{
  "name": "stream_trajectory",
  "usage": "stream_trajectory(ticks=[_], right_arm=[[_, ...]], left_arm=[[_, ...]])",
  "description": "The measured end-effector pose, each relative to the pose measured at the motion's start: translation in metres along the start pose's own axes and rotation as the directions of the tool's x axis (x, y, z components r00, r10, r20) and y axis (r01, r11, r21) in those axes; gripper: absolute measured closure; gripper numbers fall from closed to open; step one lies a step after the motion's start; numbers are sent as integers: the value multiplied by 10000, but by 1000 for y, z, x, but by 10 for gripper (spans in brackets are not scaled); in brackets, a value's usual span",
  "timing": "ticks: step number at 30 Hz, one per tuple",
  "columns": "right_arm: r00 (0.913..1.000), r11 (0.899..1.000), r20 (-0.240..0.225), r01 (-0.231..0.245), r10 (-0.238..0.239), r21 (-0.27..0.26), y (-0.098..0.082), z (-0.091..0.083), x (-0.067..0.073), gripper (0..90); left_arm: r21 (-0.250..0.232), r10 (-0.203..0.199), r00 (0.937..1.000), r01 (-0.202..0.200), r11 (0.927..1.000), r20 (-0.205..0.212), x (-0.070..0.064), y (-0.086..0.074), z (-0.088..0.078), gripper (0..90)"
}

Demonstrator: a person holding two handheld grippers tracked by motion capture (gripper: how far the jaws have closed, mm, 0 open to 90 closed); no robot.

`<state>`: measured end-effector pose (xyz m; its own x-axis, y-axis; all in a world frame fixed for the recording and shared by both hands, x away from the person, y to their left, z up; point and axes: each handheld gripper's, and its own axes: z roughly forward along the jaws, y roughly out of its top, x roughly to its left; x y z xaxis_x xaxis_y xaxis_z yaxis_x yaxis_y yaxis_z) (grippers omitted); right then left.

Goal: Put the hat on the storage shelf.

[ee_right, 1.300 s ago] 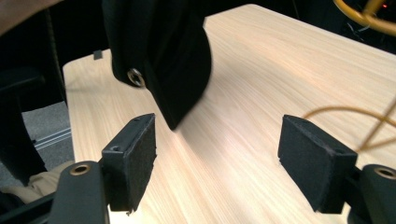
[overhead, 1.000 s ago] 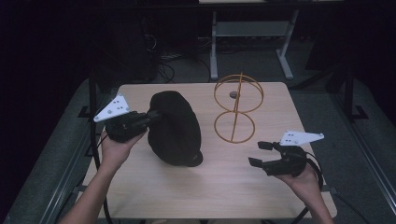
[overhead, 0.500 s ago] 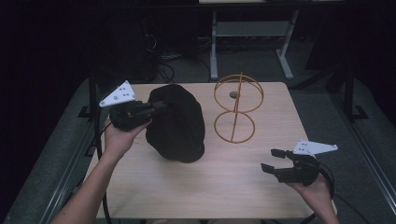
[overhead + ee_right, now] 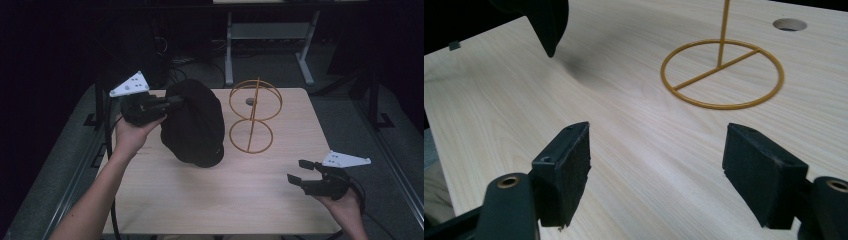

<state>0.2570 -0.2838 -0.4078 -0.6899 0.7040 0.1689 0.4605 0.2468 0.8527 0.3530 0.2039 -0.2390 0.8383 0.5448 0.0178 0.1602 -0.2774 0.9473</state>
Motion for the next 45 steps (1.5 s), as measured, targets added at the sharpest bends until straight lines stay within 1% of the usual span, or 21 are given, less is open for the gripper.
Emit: stream_trajectory(ticks=[6,9,10,13,14,16,17,18,19,24,26,28,30,31,33,34,37,38,39,44,45], right_arm=[[9999,10000,109,-21,22,-52,-2,-1,-3,268],[9999,10000,152,-48,49,-46,-3,-2,-4,267],[9998,10000,185,-30,31,-71,-3,-2,-4,267],[9996,9998,261,-59,64,-180,-4,-5,-6,264],[9993,9994,343,-142,153,-311,-4,-7,-8,258],[9989,9989,392,-231,247,-418,-5,-9,-9,257],[9988,9987,408,-258,275,-431,-5,-9,-10,258],[9988,9986,417,-249,268,-463,-5,-10,-11,257],[9987,9987,416,-260,279,-446,-6,-10,-12,257],[9982,9985,510,-282,306,-477,-7,-11,-13,256],[9982,9983,505,-312,337,-497,-7,-11,-14,254],[9980,9981,514,-332,358,-518,-7,-11,-14,254],[9979,9978,531,-332,363,-579,-7,-12,-15,254],[9978,9975,552,-325,360,-621,-7,-13,-15,251],[9977,9968,533,-385,423,-707,-7,-13,-16,248],[9975,9965,554,-399,440,-732,-7,-14,-17,248],[9974,9960,561,-411,456,-795,-7,-15,-17,248],[9973,9957,569,-409,457,-826,-7,-15,-18,248],[9973,9956,577,-414,463,-841,-7,-16,-18,248],[9974,9954,565,-405,455,-868,-7,-17,-18,248],[9974,9954,563,-402,452,-875,-7,-17,-18,248]], left_arm=[[-50,156,9999,-155,9999,72,2,19,9,875],[-44,203,9997,-203,9998,133,2,24,11,875],[-5,273,9995,-273,9996,170,3,30,16,875],[2,330,9992,-330,9995,219,3,35,21,875],[3,366,9989,-366,9993,289,3,41,26,875],[-24,397,9987,-397,9992,318,4,44,29,876],[-50,395,9984,-393,9992,402,4,49,34,876],[-50,395,9984,-393,9992,402,4,49,34,876],[-81,402,9981,-399,9992,475,5,55,38,876],[-123,440,9973,-434,9990,588,6,66,47,876],[-108,462,9968,-456,9989,659,6,74,55,876],[-96,498,9964,-492,9987,679,6,76,57,876],[-88,523,9957,-518,9986,762,5,85,66,876],[-88,523,9957,-518,9986,762,5,85,66,876],[-24,644,9940,-644,9979,889,2,94,75,876],[-24,644,9940,-644,9979,889,2,94,75,876],[65,888,9907,-900,9959,1032,-2,107,88,876],[65,888,9907,-900,9959,1032,-2,107,88,876],[110,950,9889,-969,9952,1139,-4,113,94,876],[106,974,9868,-996,9950,1296,-8,121,109,876],[118,977,9859,-1002,9949,1355,-9,123,118,876]])
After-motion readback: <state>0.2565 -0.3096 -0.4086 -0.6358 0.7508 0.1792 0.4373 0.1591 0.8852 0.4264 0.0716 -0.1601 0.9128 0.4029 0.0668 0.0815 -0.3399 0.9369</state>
